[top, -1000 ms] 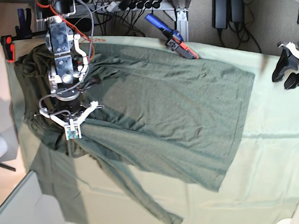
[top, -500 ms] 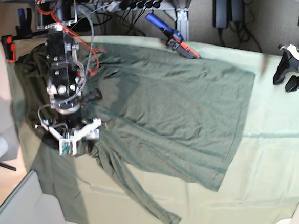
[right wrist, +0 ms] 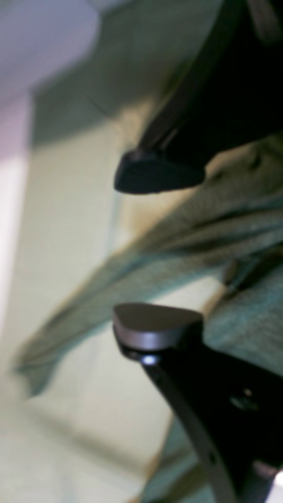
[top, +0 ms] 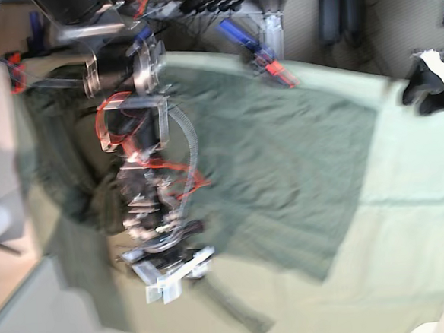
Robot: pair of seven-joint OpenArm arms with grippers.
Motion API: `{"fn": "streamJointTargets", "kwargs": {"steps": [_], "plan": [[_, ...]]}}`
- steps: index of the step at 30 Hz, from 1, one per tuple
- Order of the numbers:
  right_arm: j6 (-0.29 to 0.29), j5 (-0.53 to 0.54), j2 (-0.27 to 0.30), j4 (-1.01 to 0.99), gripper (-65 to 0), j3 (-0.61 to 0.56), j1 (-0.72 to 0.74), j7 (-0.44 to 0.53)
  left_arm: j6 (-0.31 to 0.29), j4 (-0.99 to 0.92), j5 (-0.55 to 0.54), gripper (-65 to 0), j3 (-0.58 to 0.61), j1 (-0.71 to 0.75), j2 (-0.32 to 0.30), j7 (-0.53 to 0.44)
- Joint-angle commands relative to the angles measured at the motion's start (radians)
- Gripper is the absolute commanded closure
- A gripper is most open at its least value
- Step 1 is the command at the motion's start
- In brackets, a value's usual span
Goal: Fold the T-shirt properly
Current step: 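Grasp the sleeve with the right gripper and lift it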
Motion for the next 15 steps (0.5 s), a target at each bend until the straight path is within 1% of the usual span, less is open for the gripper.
{"fn": "streamJointTargets", "kwargs": {"steps": [1, 3, 5, 9, 11, 13, 15], "plan": [[-0.001, -0.014, 0.0, -0.062, -43.0, -0.011, 0.062, 0.056, -0.012, 0.017, -0.023, -33.5, -0.007, 0.0, -0.012, -0.018], [-0.007, -0.04, 0.001, -0.2, -43.0, -0.037, 0.106, 0.107, -0.012, 0.017, -0.023, -33.5, -0.007, 0.0, -0.012, -0.018], [-0.03, -0.073, 0.003, -0.261, -43.0, -0.066, 0.118, 0.121, -0.012, 0.017, -0.026, -33.5, -0.007, 0.0, -0.012, -0.018], [-0.05, -0.084, 0.027, -0.269, -43.0, -0.133, 0.089, 0.121, -0.012, 0.017, -0.042, -33.5, -0.007, 0.0, -0.012, -0.018], [-0.082, -0.083, 0.048, -0.266, -43.0, -0.161, 0.071, 0.129, -0.012, 0.017, -0.041, -33.5, -0.007, 0.0, -0.012, -0.017], [-0.096, -0.079, 0.07, -0.266, -43.0, -0.176, 0.062, 0.131, -0.012, 0.017, -0.042, -33.5, -0.007, 0.0, -0.012, -0.018], [-0.097, -0.079, 0.089, -0.266, -43.0, -0.175, 0.058, 0.131, -0.012, 0.017, -0.05, -33.5, -0.007, 0.0, -0.012, -0.019]]}}
